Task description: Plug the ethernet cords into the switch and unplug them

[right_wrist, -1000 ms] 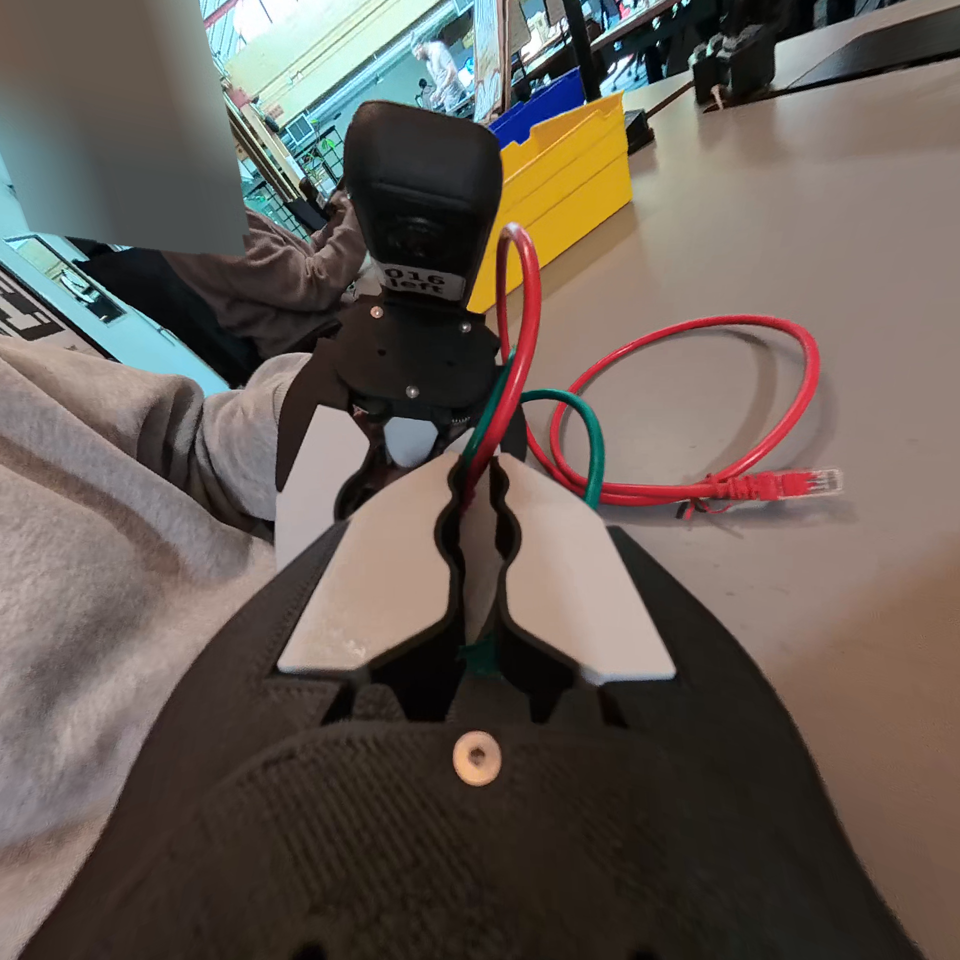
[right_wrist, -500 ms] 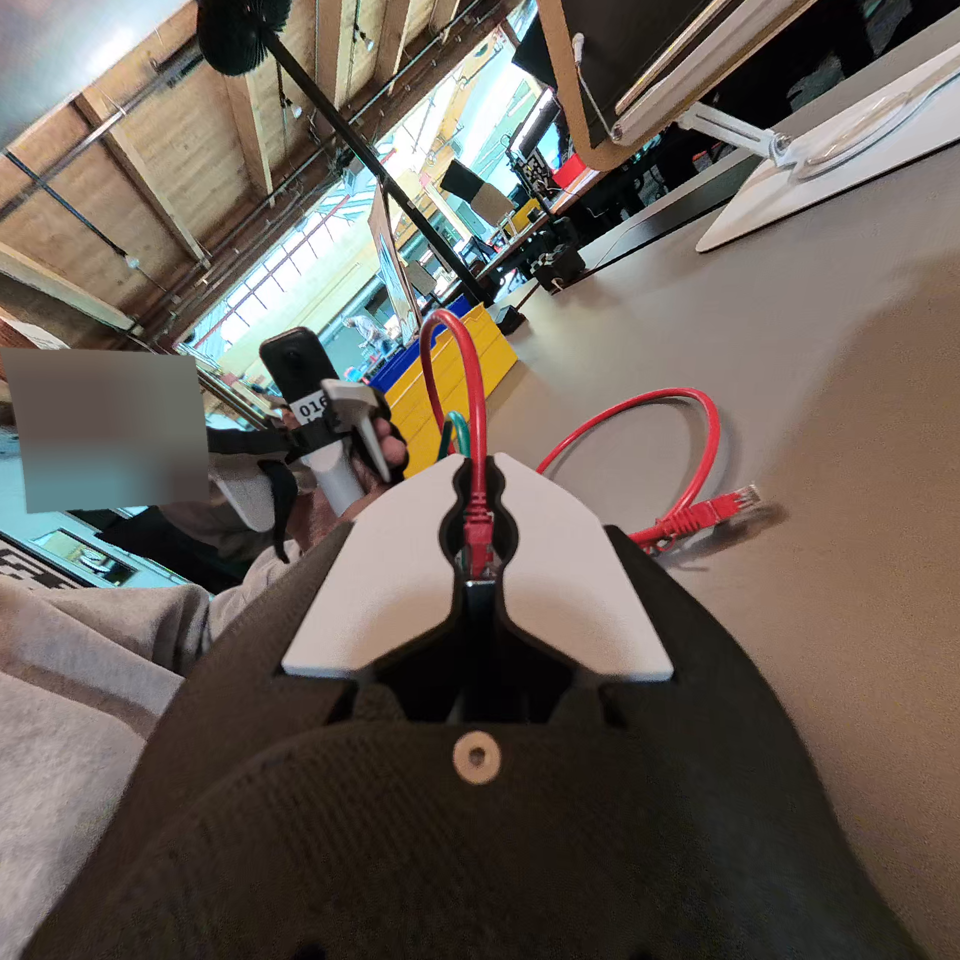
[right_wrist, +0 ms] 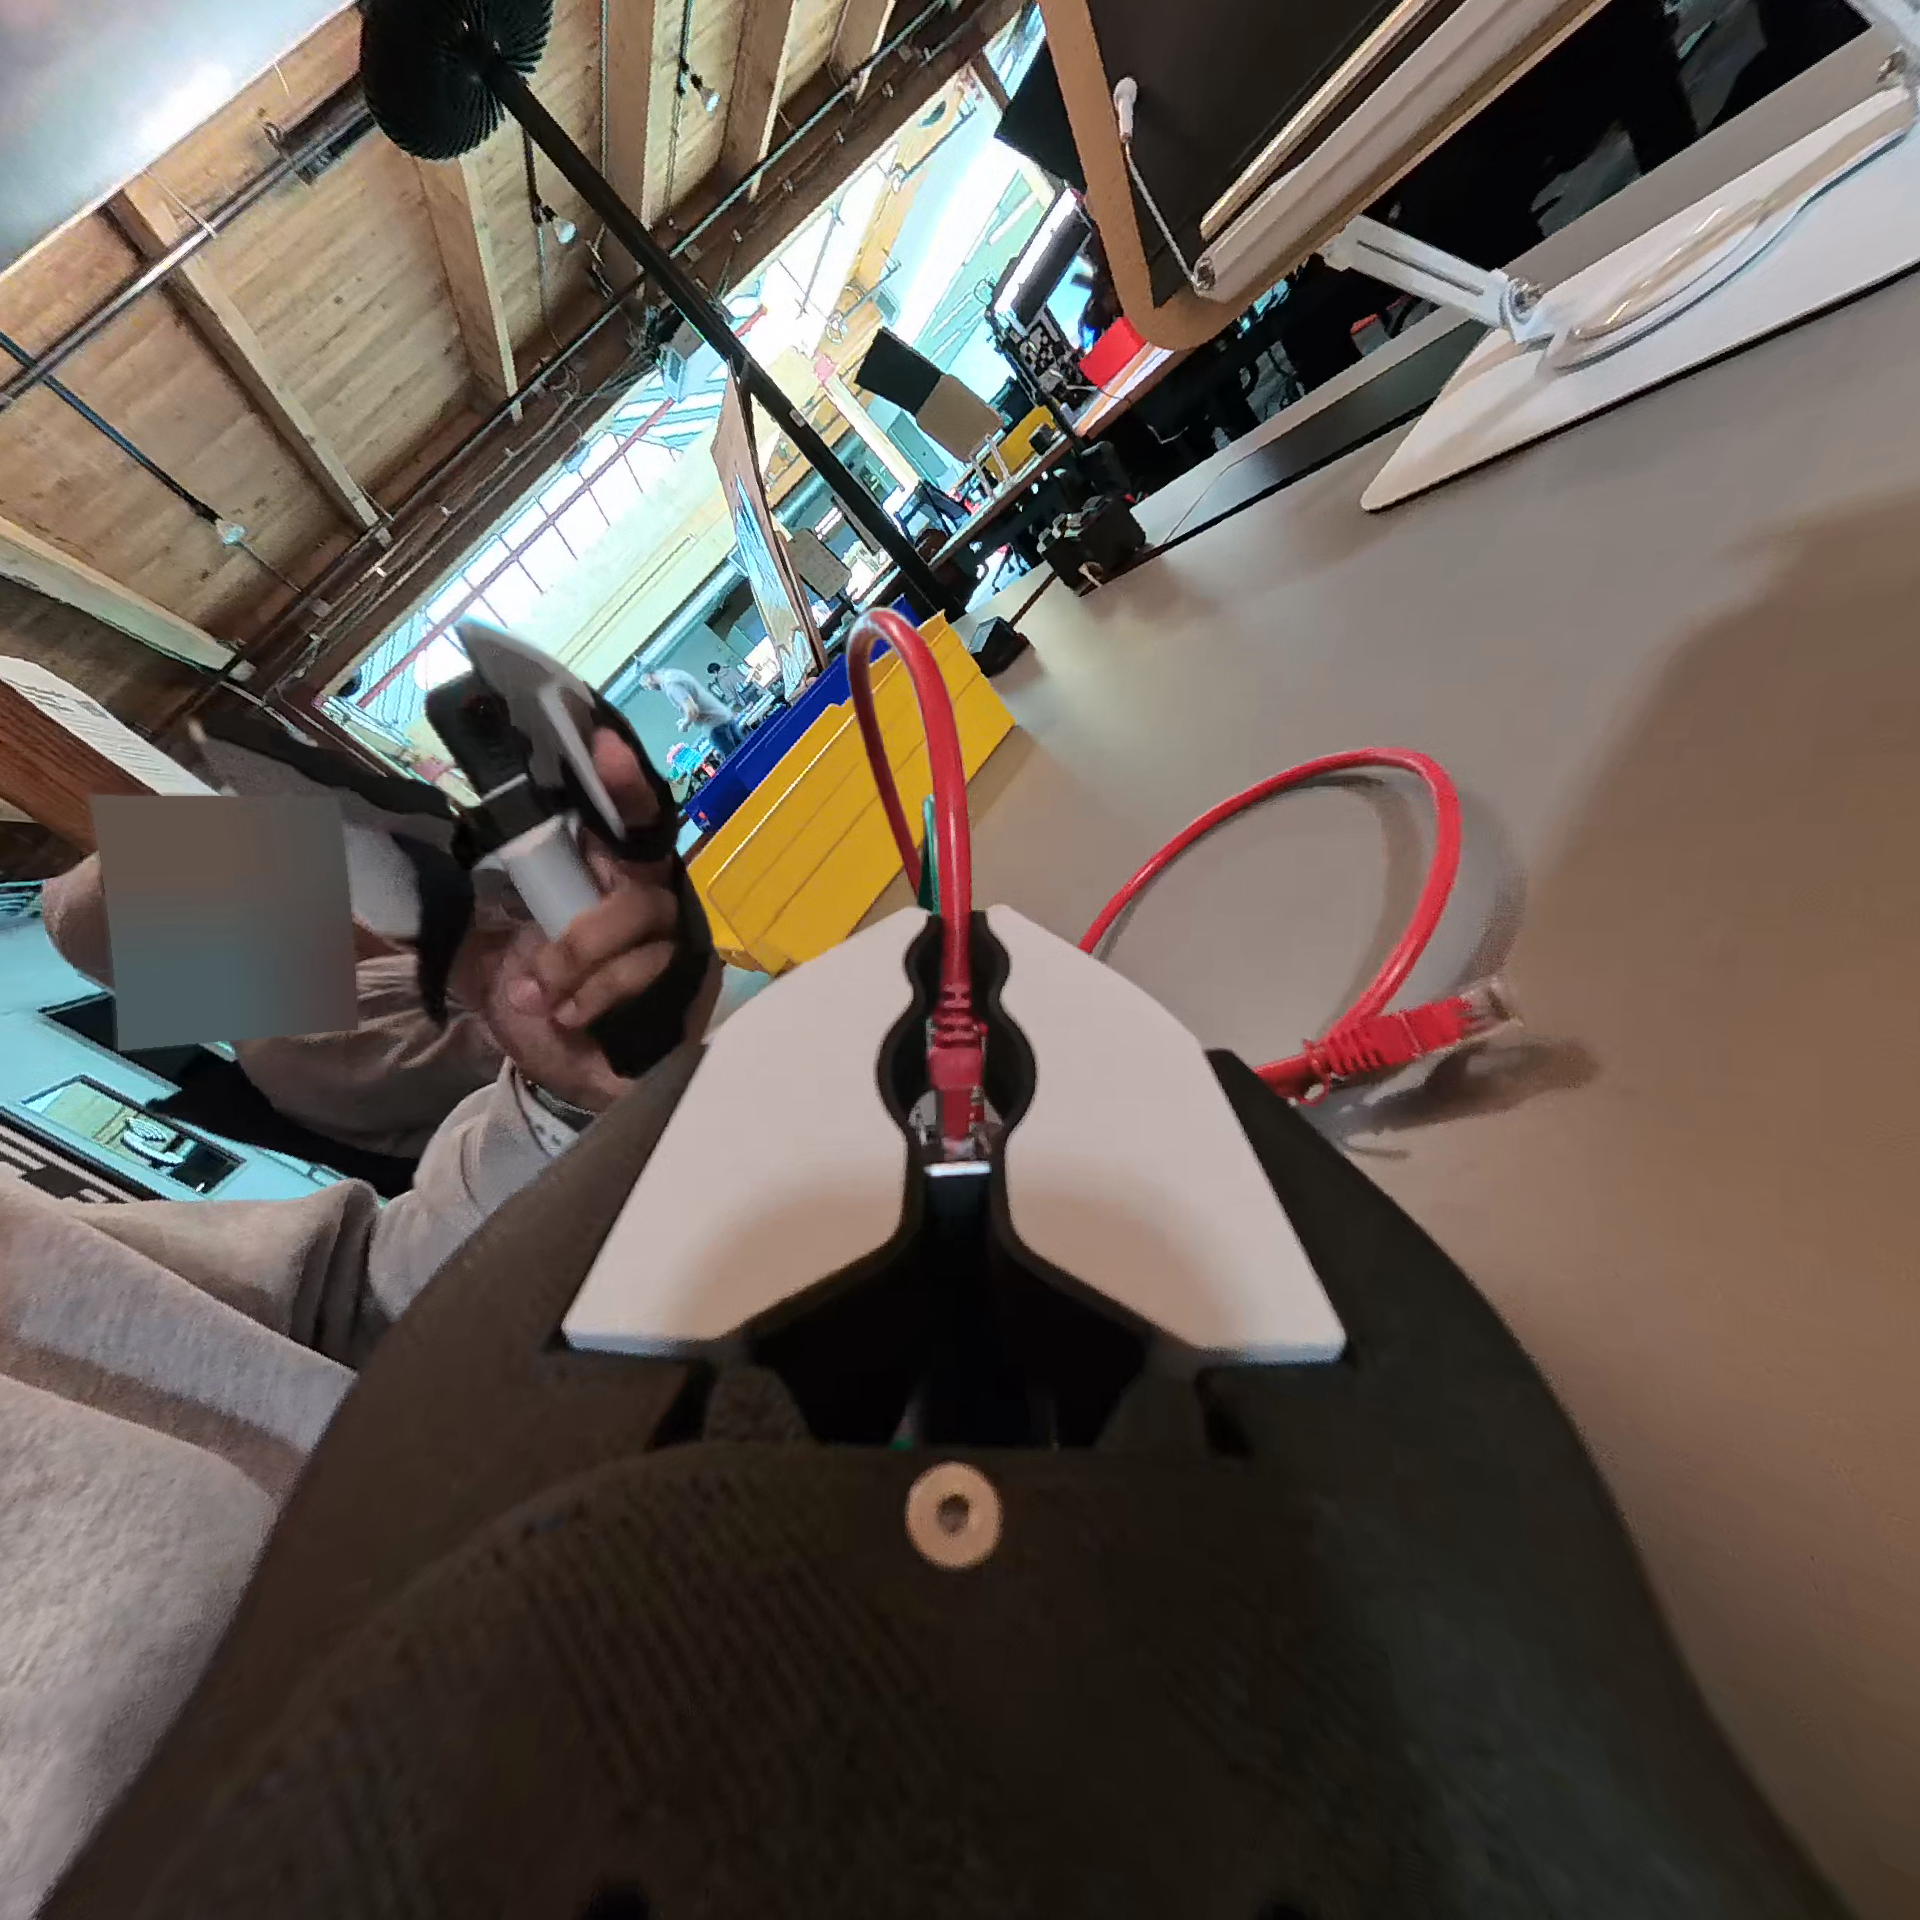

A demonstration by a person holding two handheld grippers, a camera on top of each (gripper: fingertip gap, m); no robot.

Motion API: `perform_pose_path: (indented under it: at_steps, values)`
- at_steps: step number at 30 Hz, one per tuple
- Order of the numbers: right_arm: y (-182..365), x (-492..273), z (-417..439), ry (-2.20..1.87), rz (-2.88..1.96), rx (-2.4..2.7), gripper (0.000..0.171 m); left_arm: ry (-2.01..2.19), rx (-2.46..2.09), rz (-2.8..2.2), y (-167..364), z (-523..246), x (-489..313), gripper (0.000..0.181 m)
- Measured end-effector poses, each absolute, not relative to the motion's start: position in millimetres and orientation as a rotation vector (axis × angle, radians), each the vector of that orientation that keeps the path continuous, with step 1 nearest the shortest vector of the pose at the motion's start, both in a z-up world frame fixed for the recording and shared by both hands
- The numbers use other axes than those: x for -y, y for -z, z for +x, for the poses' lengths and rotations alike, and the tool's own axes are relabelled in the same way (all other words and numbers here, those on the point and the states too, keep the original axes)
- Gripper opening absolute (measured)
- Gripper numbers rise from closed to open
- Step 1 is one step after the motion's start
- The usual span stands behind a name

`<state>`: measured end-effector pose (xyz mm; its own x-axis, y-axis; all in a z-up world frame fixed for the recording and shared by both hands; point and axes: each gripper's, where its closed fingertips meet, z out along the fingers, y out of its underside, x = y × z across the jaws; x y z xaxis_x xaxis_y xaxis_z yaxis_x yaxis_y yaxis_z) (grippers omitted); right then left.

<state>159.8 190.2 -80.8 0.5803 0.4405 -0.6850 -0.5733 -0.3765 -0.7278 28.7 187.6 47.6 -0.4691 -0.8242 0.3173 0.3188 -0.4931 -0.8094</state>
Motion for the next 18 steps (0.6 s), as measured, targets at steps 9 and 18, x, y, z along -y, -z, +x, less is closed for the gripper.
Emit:
perform_pose_path:
  at_steps: [9,18]
  values:
    - [50.4,-183.2,167.4,-1.187,-1.35,-0.302,0.005,2.311,-1.321,-1.635,80.2,104.6,-109.9,0.029]
    - [39.7,-175.2,150.4,-1.371,-1.197,-0.363,0.005,2.147,-1.237,-1.795,120.6,134.6,-98.4,0.098]
